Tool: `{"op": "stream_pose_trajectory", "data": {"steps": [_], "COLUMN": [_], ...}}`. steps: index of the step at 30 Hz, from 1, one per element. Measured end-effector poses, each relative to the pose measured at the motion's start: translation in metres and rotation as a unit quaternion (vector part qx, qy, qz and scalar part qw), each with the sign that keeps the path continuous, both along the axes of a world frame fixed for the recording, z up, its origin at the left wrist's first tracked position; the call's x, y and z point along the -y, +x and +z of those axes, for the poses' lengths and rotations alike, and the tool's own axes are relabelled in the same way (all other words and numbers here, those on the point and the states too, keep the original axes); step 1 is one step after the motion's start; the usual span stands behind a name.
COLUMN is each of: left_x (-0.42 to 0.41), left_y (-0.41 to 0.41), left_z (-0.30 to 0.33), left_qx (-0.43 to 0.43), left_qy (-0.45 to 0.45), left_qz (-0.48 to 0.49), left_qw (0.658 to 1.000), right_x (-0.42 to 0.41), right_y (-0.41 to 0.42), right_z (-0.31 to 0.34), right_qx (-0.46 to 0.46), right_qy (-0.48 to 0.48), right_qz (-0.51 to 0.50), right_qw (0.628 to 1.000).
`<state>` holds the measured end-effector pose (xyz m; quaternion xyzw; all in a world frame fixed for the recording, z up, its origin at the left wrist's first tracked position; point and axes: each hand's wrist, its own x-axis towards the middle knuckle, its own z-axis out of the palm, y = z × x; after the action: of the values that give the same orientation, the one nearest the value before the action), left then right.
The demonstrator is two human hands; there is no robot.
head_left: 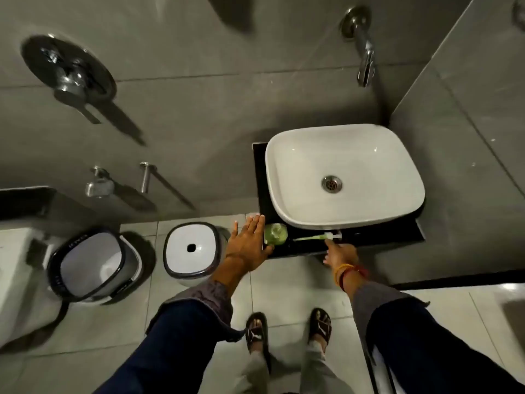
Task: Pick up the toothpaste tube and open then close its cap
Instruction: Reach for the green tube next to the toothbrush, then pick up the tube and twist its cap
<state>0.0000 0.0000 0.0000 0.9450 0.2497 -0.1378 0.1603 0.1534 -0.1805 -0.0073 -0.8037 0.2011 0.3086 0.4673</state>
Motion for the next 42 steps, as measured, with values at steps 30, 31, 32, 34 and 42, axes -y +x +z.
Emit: {"op": "stream_pose_trajectory", "data": {"steps": [30, 31, 32, 34, 42], "left_x": [0.034, 0.034, 0.035, 0.035, 0.035], "left_y": [-0.002, -0.001, -0.001, -0.001, 0.000], "left_z": [-0.025, -0.026, -0.026, -0.029, -0.031], "left_qx": [0.056, 0.057, 0.056, 0.053, 0.037], "left_qy": [-0.010, -0.010, -0.009, -0.009, -0.008], "left_qz": [0.040, 0.042, 0.044, 0.045, 0.050], "left_qw": [0.998, 0.997, 0.997, 0.998, 0.998], "right_x": [-0.036, -0.039, -0.042, -0.046, -0.065], "right_y": [-0.034, -0.036, -0.037, -0.040, -0.043], "right_z": [0.049, 0.050, 0.049, 0.047, 0.030], "right_qx": [0.263, 0.268, 0.276, 0.305, 0.345], "right_qy": [0.233, 0.231, 0.223, 0.189, 0.074], "right_qz": [-0.014, 0.004, 0.024, 0.072, 0.287], "right_qw": [0.936, 0.935, 0.934, 0.931, 0.890]}}
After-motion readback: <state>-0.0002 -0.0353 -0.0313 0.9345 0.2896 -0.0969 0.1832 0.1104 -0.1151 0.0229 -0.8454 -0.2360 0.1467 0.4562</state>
